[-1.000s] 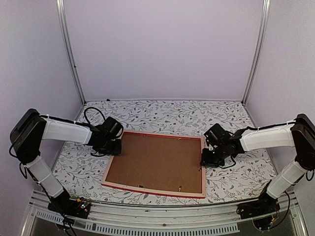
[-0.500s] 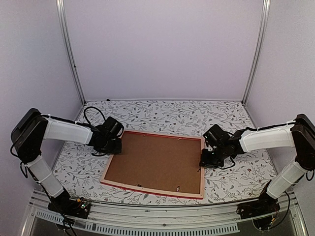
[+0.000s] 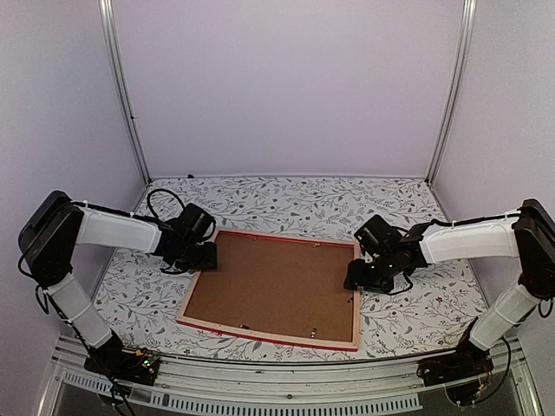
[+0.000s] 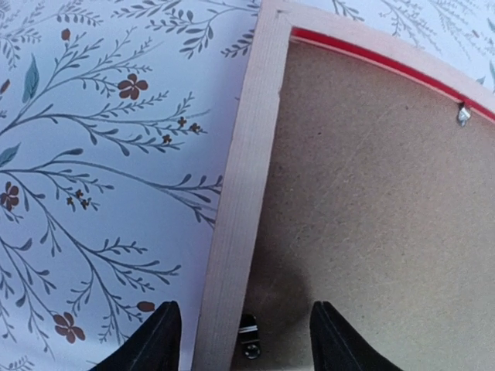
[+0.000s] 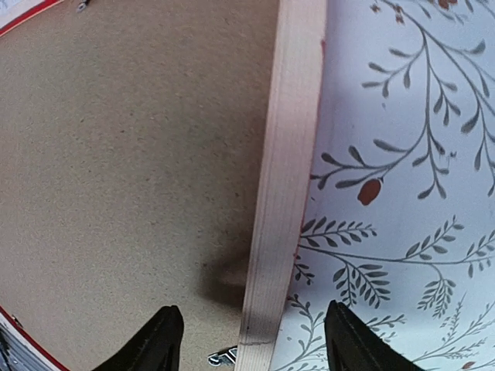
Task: Put the photo into the frame
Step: Press the fastener onto the backboard, then rotate the photo frame at the center of the board.
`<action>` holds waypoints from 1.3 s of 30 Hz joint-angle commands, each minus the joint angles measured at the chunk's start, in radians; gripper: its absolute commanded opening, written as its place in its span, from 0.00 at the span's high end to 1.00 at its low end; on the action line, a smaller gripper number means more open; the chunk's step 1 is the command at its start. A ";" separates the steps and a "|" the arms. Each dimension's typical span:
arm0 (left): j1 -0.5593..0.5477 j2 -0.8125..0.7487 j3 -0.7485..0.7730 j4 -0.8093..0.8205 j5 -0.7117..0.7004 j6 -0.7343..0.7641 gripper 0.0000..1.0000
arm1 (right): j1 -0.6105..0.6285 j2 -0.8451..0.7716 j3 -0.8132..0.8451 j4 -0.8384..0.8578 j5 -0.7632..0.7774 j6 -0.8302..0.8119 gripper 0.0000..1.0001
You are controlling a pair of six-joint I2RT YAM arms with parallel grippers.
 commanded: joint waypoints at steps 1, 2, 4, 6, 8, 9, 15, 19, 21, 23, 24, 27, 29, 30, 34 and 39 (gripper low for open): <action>0.019 -0.062 -0.015 0.019 0.057 0.016 0.39 | -0.010 0.019 0.082 -0.062 0.092 -0.039 0.28; 0.020 -0.069 -0.021 0.020 0.065 0.019 0.38 | -0.018 0.022 0.095 -0.069 0.100 -0.048 0.23; 0.023 -0.078 -0.032 0.024 0.075 0.031 0.36 | -0.040 0.028 0.128 -0.077 0.109 -0.086 0.16; 0.026 -0.075 -0.036 0.035 0.089 0.050 0.36 | -0.056 0.038 0.163 -0.079 0.119 -0.135 0.14; 0.028 -0.056 -0.029 0.047 0.110 0.073 0.36 | -0.074 0.056 0.205 -0.078 0.123 -0.187 0.13; 0.029 -0.043 -0.021 0.048 0.117 0.082 0.37 | -0.081 0.065 0.232 -0.078 0.123 -0.214 0.13; 0.034 0.033 0.032 0.056 0.183 0.121 0.40 | -0.109 0.172 0.391 -0.078 0.122 -0.441 0.12; 0.034 0.090 0.082 0.070 0.242 0.167 0.43 | -0.147 0.245 0.464 -0.078 0.064 -0.537 0.12; 0.034 0.126 0.117 0.072 0.285 0.201 0.43 | -0.162 0.273 0.487 -0.074 0.044 -0.575 0.12; 0.034 0.154 0.151 0.075 0.313 0.231 0.43 | -0.174 0.297 0.502 -0.075 0.008 -0.611 0.13; 0.033 0.167 0.169 0.079 0.318 0.246 0.43 | -0.177 0.307 0.508 -0.078 0.000 -0.635 0.13; 0.036 0.196 0.226 0.084 0.304 0.273 0.42 | -0.184 0.326 0.515 -0.087 -0.001 -0.678 0.13; 0.039 0.206 0.255 0.094 0.299 0.282 0.40 | -0.192 0.330 0.511 -0.088 -0.047 -0.695 0.14; 0.040 0.208 0.267 0.102 0.298 0.284 0.40 | -0.196 0.334 0.510 -0.088 -0.059 -0.704 0.14; 0.042 0.213 0.306 0.118 0.299 0.292 0.37 | -0.201 0.369 0.513 -0.082 -0.093 -0.734 0.17; 0.045 0.197 0.309 0.101 0.259 0.282 0.34 | -0.203 0.437 0.553 -0.061 -0.135 -0.763 0.23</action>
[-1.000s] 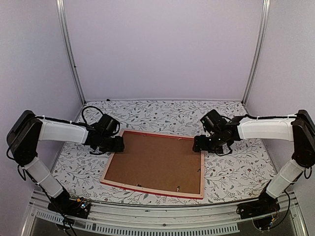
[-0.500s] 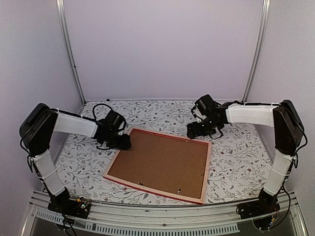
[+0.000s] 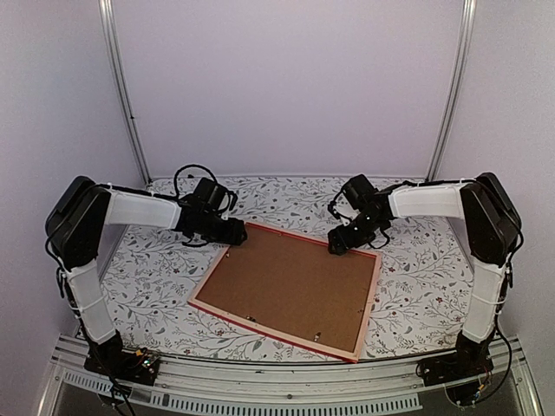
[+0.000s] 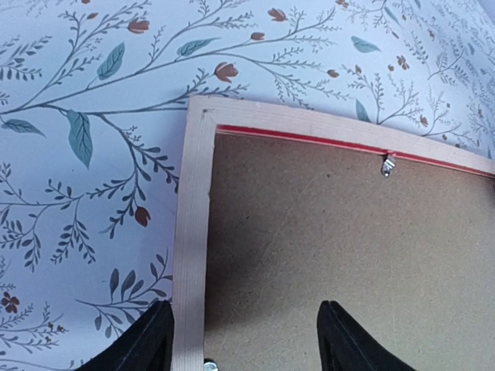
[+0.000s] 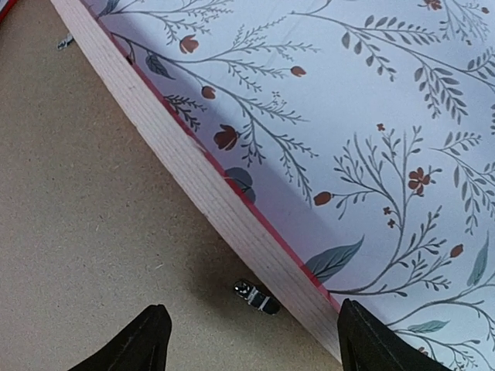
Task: Put the photo into the frame
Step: Rotate the photo frame at the center of the board.
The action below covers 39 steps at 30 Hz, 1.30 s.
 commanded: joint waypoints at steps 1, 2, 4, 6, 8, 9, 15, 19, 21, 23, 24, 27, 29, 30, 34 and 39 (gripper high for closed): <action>0.008 -0.018 0.008 0.011 -0.019 0.006 0.33 | -0.007 0.073 0.061 0.020 -0.063 -0.048 0.25; 0.009 -0.026 0.003 0.003 -0.041 0.000 0.32 | -0.007 0.091 0.077 0.019 -0.066 -0.048 0.29; 0.012 -0.049 -0.013 -0.010 -0.065 -0.010 0.25 | -0.007 0.122 0.103 0.019 -0.068 -0.048 0.34; 0.014 -0.082 -0.035 -0.027 -0.086 -0.019 0.20 | -0.007 0.141 0.120 0.017 -0.066 -0.048 0.39; 0.014 -0.122 -0.060 -0.052 -0.098 -0.027 0.18 | -0.007 0.157 0.132 0.017 -0.043 -0.048 0.45; 0.013 -0.143 -0.076 -0.068 -0.106 -0.033 0.17 | -0.007 0.165 0.139 0.014 -0.027 -0.048 0.47; 0.014 -0.322 -0.224 -0.112 -0.117 -0.076 0.16 | -0.013 0.196 0.144 0.010 0.051 -0.031 0.55; 0.014 -0.445 -0.348 -0.134 -0.073 -0.125 0.15 | -0.045 0.202 0.131 0.010 0.062 0.029 0.64; 0.012 -0.495 -0.410 -0.141 -0.043 -0.159 0.15 | -0.071 0.191 0.113 0.015 0.062 0.070 0.67; 0.012 -0.537 -0.467 -0.140 -0.019 -0.210 0.15 | -0.106 0.177 0.084 0.031 0.057 0.126 0.70; 0.012 -0.556 -0.492 -0.128 0.002 -0.234 0.16 | -0.116 0.168 0.067 0.044 0.044 0.154 0.72; 0.011 -0.590 -0.550 -0.082 0.044 -0.284 0.14 | -0.164 0.131 0.006 0.076 0.009 0.233 0.76; 0.011 -0.588 -0.558 -0.066 0.047 -0.296 0.12 | -0.168 0.100 -0.041 0.098 0.006 0.287 0.77; 0.009 -0.579 -0.557 -0.054 0.046 -0.298 0.11 | -0.168 0.083 -0.082 0.111 -0.014 0.304 0.77; 0.007 -0.510 -0.520 -0.012 0.077 -0.296 0.11 | -0.137 -0.010 -0.249 0.198 -0.046 0.405 0.78; 0.001 -0.442 -0.451 0.034 0.106 -0.282 0.11 | -0.021 -0.137 -0.420 0.274 -0.039 0.538 0.74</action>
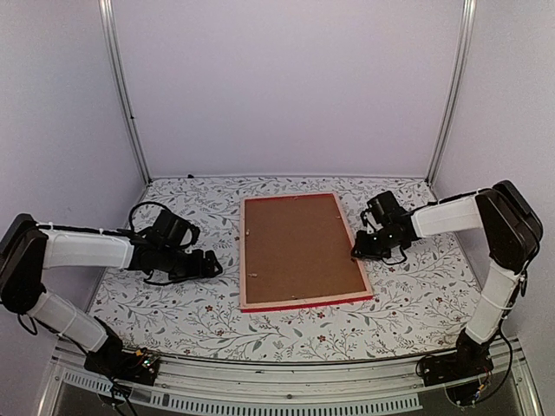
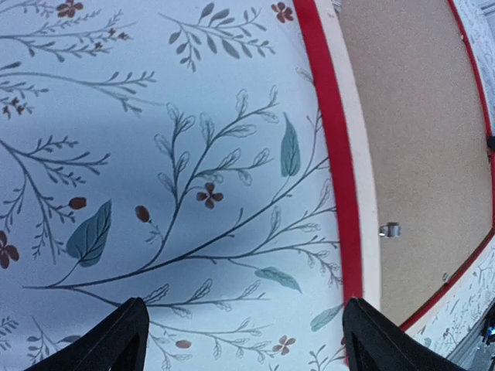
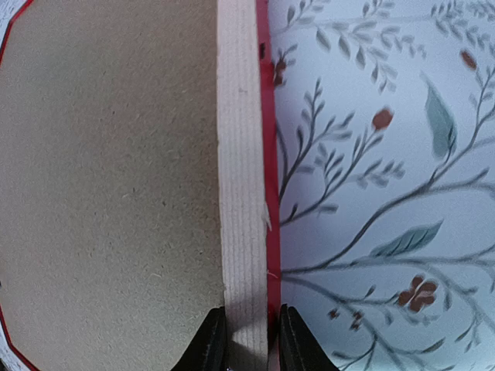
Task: Put the photo into the frame
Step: Rotate the photo frame at the center of the board.
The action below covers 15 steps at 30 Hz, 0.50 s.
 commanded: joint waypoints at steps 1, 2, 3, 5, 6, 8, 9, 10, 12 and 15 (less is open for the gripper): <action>-0.004 0.053 0.078 0.075 0.039 0.008 0.11 | 0.116 -0.058 -0.150 -0.014 0.007 0.185 0.73; -0.004 0.070 0.093 0.076 0.037 0.017 0.10 | 0.142 -0.077 -0.180 -0.005 0.008 0.212 0.72; -0.004 0.085 0.112 0.073 0.029 0.026 0.10 | 0.163 -0.088 -0.197 -0.001 0.012 0.239 0.70; -0.004 0.114 0.144 0.073 0.009 0.047 0.09 | 0.190 -0.111 -0.226 -0.005 0.024 0.267 0.66; -0.003 0.130 0.162 0.075 0.000 0.059 0.09 | 0.195 -0.124 -0.237 -0.009 0.028 0.274 0.64; -0.002 0.173 0.199 0.083 -0.006 0.084 0.09 | 0.196 -0.142 -0.249 -0.019 0.039 0.278 0.59; -0.003 0.197 0.220 0.084 -0.013 0.095 0.09 | 0.196 -0.148 -0.245 -0.030 0.052 0.276 0.55; -0.003 0.226 0.240 0.085 -0.023 0.109 0.09 | 0.196 -0.153 -0.238 -0.041 0.067 0.269 0.51; -0.003 0.281 0.282 0.083 -0.048 0.132 0.09 | 0.195 -0.152 -0.208 -0.065 0.100 0.256 0.45; -0.001 0.359 0.337 0.089 -0.086 0.172 0.12 | 0.182 -0.126 -0.151 -0.087 0.148 0.229 0.40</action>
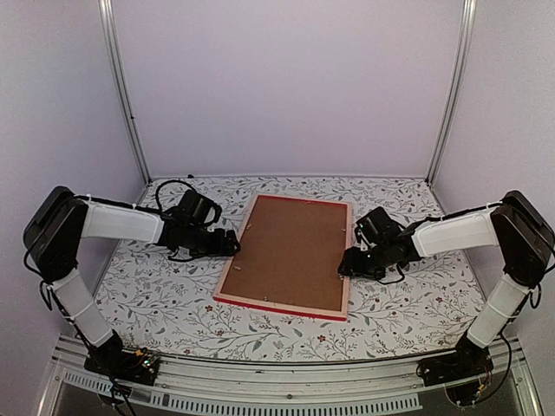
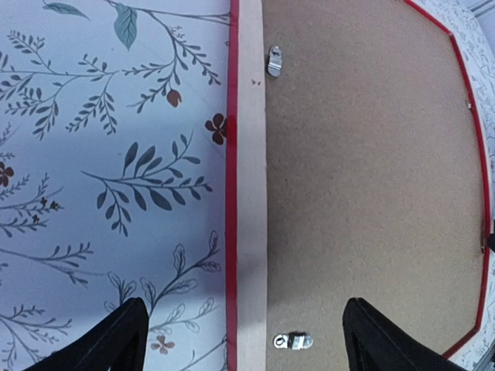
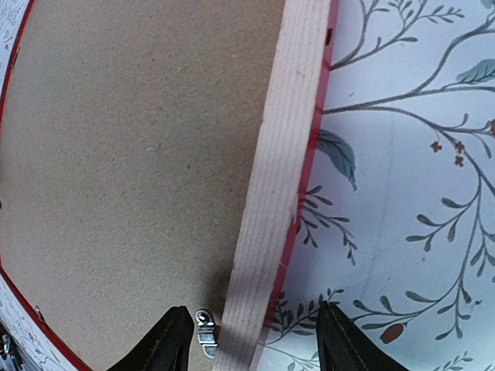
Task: Put the photo into the frame
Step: Position the photo frame at the center of the board.
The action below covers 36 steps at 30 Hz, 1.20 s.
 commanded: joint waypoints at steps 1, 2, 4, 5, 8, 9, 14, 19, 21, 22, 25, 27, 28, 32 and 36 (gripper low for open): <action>0.001 0.104 0.078 0.022 -0.060 0.090 0.14 | -0.025 0.045 0.054 -0.113 0.090 -0.020 0.39; 0.001 0.125 0.100 0.019 -0.061 0.100 0.16 | -0.036 0.061 0.072 -0.113 0.091 -0.034 0.38; 0.001 0.151 0.116 0.020 -0.056 0.111 0.21 | -0.051 0.083 0.104 -0.113 0.100 -0.056 0.38; 0.001 0.159 0.118 0.024 -0.045 0.113 0.23 | -0.060 0.101 0.123 -0.113 0.103 -0.065 0.39; 0.001 0.166 0.108 0.055 -0.004 0.116 0.31 | -0.072 0.149 0.173 -0.111 0.103 -0.098 0.43; 0.000 0.168 0.104 0.065 0.007 0.118 0.34 | -0.074 0.161 0.186 -0.111 0.103 -0.108 0.43; 0.001 0.185 0.091 0.086 0.050 0.121 0.46 | -0.075 0.212 0.227 -0.107 0.073 -0.135 0.58; -0.001 0.142 0.000 0.157 0.113 0.085 0.60 | -0.055 0.197 0.209 -0.102 0.063 -0.152 0.71; -0.002 0.113 -0.067 0.191 0.147 0.061 0.63 | -0.041 0.194 0.203 -0.112 0.063 -0.159 0.73; -0.002 0.100 -0.085 0.201 0.164 0.050 0.65 | -0.034 0.192 0.198 -0.117 0.063 -0.161 0.74; -0.017 0.042 -0.183 0.219 0.178 0.024 0.68 | -0.013 0.181 0.171 -0.125 0.062 -0.167 0.77; -0.032 -0.015 -0.239 0.221 0.172 0.009 0.68 | -0.004 0.165 0.148 -0.127 0.063 -0.172 0.78; -0.038 -0.042 -0.266 0.220 0.168 0.001 0.68 | 0.002 0.155 0.136 -0.131 0.063 -0.173 0.79; -0.049 -0.141 -0.341 0.194 0.123 -0.027 0.53 | 0.027 0.104 0.090 -0.143 0.063 -0.164 0.79; -0.049 -0.155 -0.296 0.137 0.039 0.004 0.37 | 0.055 0.053 0.060 -0.145 0.019 -0.140 0.79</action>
